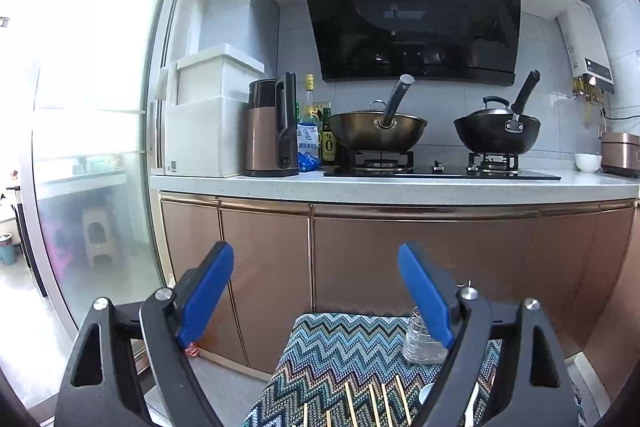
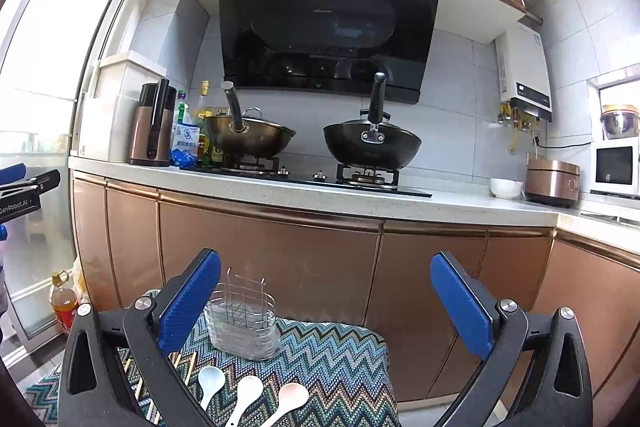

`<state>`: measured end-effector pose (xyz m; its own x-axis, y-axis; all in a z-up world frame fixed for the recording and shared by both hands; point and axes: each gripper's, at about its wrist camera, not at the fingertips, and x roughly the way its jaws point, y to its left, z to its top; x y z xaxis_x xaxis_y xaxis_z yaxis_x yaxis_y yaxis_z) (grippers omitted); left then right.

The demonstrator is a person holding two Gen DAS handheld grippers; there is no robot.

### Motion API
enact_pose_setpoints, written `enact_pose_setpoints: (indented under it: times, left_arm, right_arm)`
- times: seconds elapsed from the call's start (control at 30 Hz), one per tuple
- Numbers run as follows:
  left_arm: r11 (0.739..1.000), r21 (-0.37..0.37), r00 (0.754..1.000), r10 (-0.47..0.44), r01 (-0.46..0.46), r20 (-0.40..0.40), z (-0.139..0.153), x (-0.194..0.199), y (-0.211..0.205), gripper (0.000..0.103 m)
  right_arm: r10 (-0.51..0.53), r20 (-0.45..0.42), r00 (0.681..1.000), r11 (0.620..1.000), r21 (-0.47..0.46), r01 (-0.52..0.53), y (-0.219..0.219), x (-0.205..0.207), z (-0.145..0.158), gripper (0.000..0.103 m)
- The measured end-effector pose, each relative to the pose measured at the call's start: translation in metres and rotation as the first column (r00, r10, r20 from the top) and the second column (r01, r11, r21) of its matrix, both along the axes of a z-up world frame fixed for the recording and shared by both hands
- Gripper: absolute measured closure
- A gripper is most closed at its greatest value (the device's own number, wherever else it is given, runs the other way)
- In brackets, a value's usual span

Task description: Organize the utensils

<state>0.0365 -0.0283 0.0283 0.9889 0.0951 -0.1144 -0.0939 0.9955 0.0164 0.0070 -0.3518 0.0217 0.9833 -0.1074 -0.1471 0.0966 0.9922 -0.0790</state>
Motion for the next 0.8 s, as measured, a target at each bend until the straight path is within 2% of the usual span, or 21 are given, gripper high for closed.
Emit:
enact_pose_setpoints:
  times: [0.1,0.33,0.43,0.57,0.8]
  left_arm:
    - [1.000,0.018,1.000,0.019,-0.019,0.001,-0.001,0.001,-0.008,0.019]
    - [0.999,0.004,0.999,0.052,-0.052,0.014,-0.005,0.005,-0.024,0.019]
    - [0.997,0.039,0.998,0.066,-0.067,0.016,-0.009,0.008,-0.034,0.019]
    - [0.996,0.080,0.995,0.051,-0.044,-0.086,-0.016,0.020,-0.040,0.019]
    - [1.000,0.023,0.978,0.001,0.003,-0.209,-0.034,0.043,-0.031,0.019]
  right_arm:
    - [0.022,0.003,1.000,0.999,0.028,-0.022,-0.010,0.003,-0.003,0.000]
    - [0.046,-0.012,0.999,0.998,0.040,-0.045,-0.029,0.011,-0.017,0.000]
    - [0.053,-0.034,0.998,0.998,0.043,-0.052,-0.036,0.016,-0.028,0.000]
    - [0.066,-0.097,0.993,0.994,0.090,-0.058,-0.052,0.028,-0.045,0.000]
    - [0.092,-0.175,0.980,0.988,0.137,-0.068,-0.064,0.040,-0.067,0.000]
